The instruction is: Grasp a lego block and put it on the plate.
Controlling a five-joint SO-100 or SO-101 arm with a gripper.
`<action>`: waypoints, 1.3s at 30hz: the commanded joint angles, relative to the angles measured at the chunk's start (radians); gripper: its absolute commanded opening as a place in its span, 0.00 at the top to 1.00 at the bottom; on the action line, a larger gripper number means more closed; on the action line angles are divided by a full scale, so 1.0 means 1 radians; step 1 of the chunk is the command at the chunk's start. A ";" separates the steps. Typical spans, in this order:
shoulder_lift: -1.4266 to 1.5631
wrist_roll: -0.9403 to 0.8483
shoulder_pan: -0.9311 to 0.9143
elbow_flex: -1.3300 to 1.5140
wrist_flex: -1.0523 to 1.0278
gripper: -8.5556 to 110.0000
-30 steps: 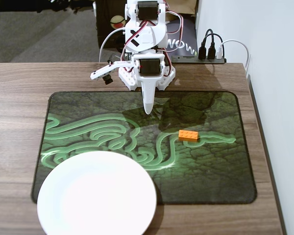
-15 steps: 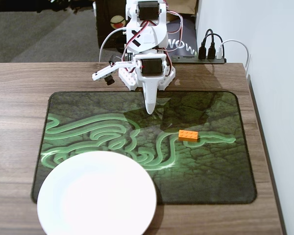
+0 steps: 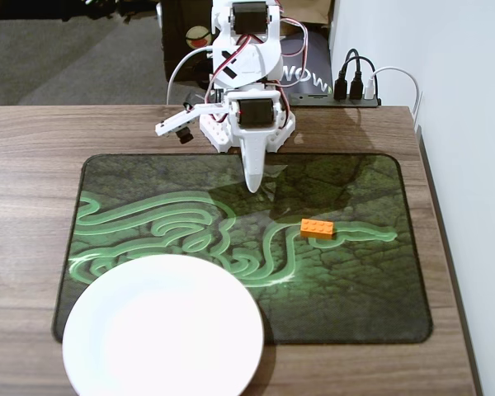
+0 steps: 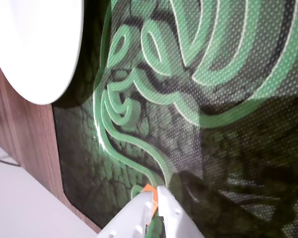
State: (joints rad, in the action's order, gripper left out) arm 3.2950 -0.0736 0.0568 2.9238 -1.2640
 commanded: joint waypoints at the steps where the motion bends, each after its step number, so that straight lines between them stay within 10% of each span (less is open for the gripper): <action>1: -0.003 -0.012 0.026 -0.002 -0.005 0.92; 39: -0.805 0.405 0.095 -0.376 0.204 0.92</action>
State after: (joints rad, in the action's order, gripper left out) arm 2.5249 0.2991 0.1473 2.5909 -1.0738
